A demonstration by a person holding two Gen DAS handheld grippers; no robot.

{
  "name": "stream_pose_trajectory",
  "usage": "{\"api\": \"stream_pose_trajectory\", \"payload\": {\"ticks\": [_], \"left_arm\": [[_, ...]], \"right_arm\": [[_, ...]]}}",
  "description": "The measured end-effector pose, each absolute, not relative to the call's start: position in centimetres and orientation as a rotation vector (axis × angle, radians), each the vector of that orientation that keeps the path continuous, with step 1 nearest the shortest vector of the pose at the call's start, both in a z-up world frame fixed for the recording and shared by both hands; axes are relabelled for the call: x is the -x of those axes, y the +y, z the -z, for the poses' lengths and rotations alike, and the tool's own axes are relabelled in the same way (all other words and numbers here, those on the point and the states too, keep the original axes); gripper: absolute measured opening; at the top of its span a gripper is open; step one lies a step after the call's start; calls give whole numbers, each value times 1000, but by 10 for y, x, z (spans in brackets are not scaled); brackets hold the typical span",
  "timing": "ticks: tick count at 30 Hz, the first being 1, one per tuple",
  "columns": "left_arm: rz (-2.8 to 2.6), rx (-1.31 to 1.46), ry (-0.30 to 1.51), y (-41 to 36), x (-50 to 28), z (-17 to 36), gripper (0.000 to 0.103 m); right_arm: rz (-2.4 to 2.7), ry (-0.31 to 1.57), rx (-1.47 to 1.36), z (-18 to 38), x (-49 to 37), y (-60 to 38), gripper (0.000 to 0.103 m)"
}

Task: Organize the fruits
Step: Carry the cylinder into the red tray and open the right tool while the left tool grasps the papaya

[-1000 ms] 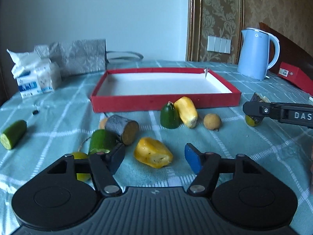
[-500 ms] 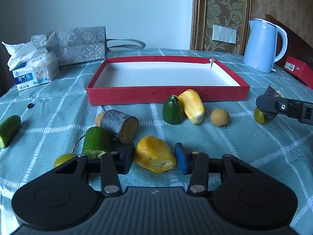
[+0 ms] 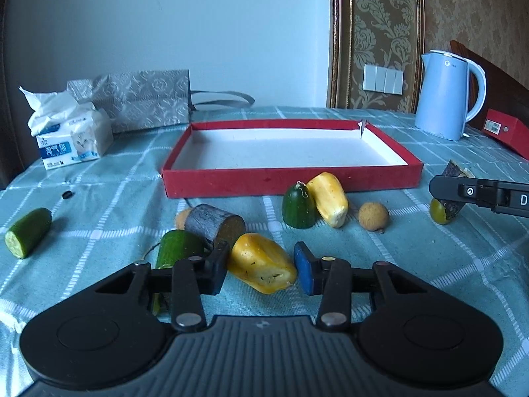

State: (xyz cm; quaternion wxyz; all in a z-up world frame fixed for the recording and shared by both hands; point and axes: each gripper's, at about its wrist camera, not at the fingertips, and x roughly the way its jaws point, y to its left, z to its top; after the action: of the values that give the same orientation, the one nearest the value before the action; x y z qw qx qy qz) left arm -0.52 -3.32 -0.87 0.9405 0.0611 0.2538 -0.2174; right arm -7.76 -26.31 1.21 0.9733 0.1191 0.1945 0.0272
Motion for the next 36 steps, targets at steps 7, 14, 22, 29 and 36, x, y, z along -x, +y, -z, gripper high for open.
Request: {"api": "stream_pose_trajectory", "payload": {"ticks": [7, 14, 22, 29, 36], "left_arm": [[417, -105, 464, -25, 13, 5, 41], [361, -85, 427, -18, 17, 3, 42], [339, -30, 435, -9, 12, 3, 42], [341, -2, 441, -4, 10, 3, 42], [344, 18, 449, -2, 8, 4, 42]], "right_arm": [[-44, 377, -238, -12, 80, -263, 32], [-20, 378, -218, -15, 78, -262, 32], [10, 392, -140, -40, 40, -260, 32], [105, 462, -72, -41, -41, -270, 32], [172, 520, -34, -28, -87, -272, 32]]}}
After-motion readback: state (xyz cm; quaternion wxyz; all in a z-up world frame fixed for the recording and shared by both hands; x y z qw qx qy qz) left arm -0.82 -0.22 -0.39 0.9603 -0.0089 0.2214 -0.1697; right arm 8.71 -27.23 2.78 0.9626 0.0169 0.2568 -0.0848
